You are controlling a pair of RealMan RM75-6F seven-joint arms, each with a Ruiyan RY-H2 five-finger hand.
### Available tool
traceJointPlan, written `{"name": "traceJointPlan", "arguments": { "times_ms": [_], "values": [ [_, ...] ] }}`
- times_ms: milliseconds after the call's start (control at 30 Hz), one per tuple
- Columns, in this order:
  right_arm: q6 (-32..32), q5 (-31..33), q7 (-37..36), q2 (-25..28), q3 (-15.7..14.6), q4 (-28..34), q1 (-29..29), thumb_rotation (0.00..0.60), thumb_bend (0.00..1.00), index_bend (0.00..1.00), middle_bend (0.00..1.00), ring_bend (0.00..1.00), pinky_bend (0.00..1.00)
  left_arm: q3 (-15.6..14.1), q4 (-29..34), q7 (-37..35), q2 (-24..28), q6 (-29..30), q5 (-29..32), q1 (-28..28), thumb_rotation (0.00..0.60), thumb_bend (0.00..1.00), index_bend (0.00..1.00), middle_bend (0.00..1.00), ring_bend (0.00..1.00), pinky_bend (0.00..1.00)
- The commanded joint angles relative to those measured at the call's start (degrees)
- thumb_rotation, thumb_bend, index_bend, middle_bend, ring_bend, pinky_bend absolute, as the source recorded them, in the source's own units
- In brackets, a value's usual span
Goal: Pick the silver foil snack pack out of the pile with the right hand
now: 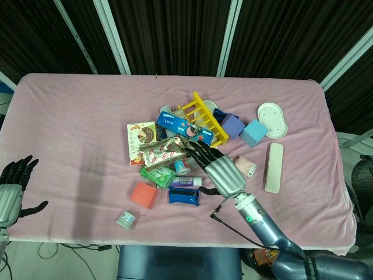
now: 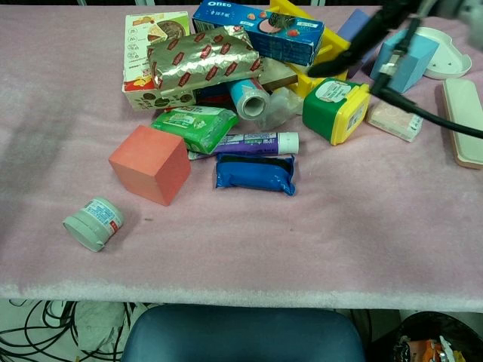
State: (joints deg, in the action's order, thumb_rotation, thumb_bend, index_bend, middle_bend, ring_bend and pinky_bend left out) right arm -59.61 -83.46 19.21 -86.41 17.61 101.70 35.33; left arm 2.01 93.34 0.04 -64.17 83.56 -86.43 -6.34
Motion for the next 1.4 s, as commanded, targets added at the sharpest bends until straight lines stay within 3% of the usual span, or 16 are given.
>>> {"name": "traceJointPlan", "arguments": {
  "times_ms": [33,367,700,733,800,867,933,1000,1233,1400],
  "values": [
    [4.9,4.7,3.6,-6.5,4.0,-6.1,6.6,0.6,0.11,0.0,0.02,0.03,0.27,0.1,0.1,-0.2,0.1,-0.3,0.4,-0.1,0.6,0.0,0.0,0.0,0.0,0.0],
    [11.4,11.7,7.6,-17.6,8.8,-23.9,19.4,0.6,0.1,0.0,0.0,0.0,0.27,0.5,0.4,-0.6,0.3,-1.5,1.8,-0.5,0.6,0.0,0.0,0.0,0.0,0.0],
    [12.6,12.7,3.9,-25.5,8.1,-39.2,25.4,0.6,0.14,0.02,0.01,0.01,0.27,0.8,1.0,-1.7,0.9,-2.9,3.2,-0.9,0.6,0.0,0.0,0.0,0.0,0.0],
    [12.6,12.6,3.2,-26.0,7.9,-40.4,25.7,0.6,0.19,0.09,0.05,0.05,0.28,0.8,1.0,-1.7,0.9,-2.9,3.3,-0.9,0.6,0.0,0.0,0.0,0.0,0.0],
    [12.4,12.5,1.7,-27.0,7.6,-42.4,26.0,0.6,0.3,0.32,0.21,0.18,0.38,0.8,1.1,-1.9,1.0,-3.0,3.4,-0.9,0.6,0.0,0.0,0.0,0.0,0.0],
    [11.3,11.6,-0.4,-27.9,7.2,-43.9,26.1,0.6,0.42,0.6,0.46,0.4,0.55,0.9,1.1,-2.1,1.1,-3.0,3.5,-0.9,0.6,0.0,0.0,0.0,0.0,0.0],
    [9.7,10.2,-2.7,-28.2,7.0,-44.3,26.0,0.6,0.48,0.74,0.6,0.55,0.66,0.9,1.2,-2.2,1.1,-3.0,3.5,-0.9,0.6,0.0,0.0,0.0,0.0,0.0],
    [8.0,8.3,-4.7,-28.1,6.3,-44.4,25.9,0.6,0.5,0.79,0.64,0.59,0.69,0.8,1.2,-2.1,1.1,-2.9,3.3,-0.9,0.6,0.0,0.0,0.0,0.0,0.0],
    [1.6,3.5,-9.2,-23.8,5.4,-39.1,24.2,0.6,0.51,0.82,0.66,0.61,0.7,0.8,1.3,-2.2,1.0,-2.4,2.9,-0.8,0.6,0.0,0.0,0.0,0.0,0.0],
    [-3.1,2.8,-7.5,-16.9,4.9,-28.3,19.7,0.6,0.51,0.82,0.65,0.61,0.7,0.7,1.1,-2.0,0.8,-1.5,2.0,-0.6,0.6,0.0,0.0,0.0,0.0,0.0]
  ]
}}
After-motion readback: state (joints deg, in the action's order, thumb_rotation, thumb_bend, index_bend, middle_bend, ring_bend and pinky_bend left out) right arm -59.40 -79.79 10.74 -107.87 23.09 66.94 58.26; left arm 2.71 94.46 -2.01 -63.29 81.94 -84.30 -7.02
